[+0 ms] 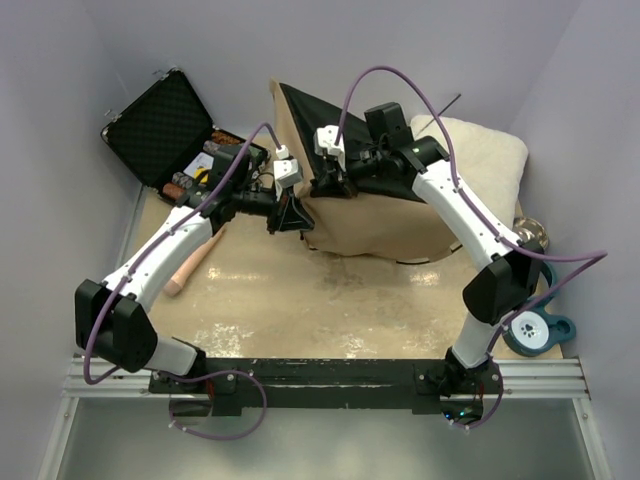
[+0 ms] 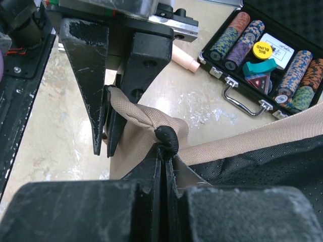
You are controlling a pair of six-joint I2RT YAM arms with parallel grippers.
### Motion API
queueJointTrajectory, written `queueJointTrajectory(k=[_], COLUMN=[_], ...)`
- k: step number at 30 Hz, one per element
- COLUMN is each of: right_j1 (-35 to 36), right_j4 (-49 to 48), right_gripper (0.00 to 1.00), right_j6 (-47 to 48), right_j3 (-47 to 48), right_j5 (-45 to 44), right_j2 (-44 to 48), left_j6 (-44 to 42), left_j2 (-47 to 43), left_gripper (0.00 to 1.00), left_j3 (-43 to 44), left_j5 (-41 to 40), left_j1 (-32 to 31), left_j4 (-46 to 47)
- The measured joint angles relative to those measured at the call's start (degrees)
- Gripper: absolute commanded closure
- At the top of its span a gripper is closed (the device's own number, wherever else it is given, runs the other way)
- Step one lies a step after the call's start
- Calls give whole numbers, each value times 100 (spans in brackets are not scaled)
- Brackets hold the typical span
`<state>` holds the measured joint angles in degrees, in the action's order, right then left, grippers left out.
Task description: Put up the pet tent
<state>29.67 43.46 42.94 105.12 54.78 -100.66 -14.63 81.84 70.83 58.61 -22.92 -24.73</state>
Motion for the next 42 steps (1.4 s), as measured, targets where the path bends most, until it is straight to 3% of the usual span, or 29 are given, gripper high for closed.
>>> queueJointTrajectory(k=[28,42], right_j1=[0,118], right_j4=[505,946], right_gripper=[100,100], right_j6=[476,1248], right_j3=[225,400], right_j5=[31,-487], right_j2=[-149,-175], left_j6=[-98,-125], left_j2=[269,345], left_gripper=[100,100], left_j3=[59,186], left_j5=[173,63], left_j1=[0,-11], left_j4=[-138,-323])
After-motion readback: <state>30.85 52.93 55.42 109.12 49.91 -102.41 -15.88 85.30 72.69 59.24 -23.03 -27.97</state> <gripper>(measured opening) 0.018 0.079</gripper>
